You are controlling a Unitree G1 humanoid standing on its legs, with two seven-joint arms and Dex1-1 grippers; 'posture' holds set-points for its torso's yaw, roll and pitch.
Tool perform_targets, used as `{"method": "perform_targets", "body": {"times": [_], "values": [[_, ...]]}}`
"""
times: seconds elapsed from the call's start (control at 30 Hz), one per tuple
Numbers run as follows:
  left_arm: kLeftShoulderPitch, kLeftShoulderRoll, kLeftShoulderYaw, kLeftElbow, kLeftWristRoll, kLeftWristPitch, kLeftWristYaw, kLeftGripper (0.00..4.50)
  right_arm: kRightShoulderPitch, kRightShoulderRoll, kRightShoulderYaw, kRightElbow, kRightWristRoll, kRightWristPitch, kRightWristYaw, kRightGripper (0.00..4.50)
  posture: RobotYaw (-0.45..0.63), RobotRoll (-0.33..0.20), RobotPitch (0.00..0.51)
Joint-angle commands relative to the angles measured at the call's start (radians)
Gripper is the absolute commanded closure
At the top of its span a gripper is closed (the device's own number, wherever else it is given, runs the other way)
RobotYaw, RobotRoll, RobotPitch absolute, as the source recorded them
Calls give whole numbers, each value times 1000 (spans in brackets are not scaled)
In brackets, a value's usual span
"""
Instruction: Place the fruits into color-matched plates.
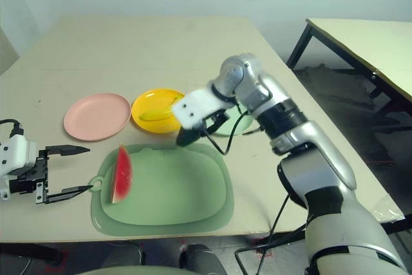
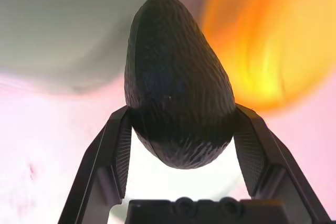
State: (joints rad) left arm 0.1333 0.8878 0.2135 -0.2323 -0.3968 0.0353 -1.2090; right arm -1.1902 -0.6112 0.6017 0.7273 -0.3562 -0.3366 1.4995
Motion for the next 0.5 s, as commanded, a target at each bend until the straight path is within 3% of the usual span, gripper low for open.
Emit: {"method": "perform_targets", "body": {"times": [0.03, 0.27, 0.5], "values": [[-8, -1, -19, 12, 13, -8, 3, 0, -38, 14, 4, 166, -64, -45, -85, 1452, 123, 0, 0], [-6, -2, -16, 12, 14, -8, 11, 0, -86, 60, 18, 423, -172, -34, -262, 1452, 127, 0, 0], [-4, 1, -14, 11, 14, -6, 15, 0, -83, 75, 12, 528, -236, -6, -366, 1452, 131, 0, 0]]}}
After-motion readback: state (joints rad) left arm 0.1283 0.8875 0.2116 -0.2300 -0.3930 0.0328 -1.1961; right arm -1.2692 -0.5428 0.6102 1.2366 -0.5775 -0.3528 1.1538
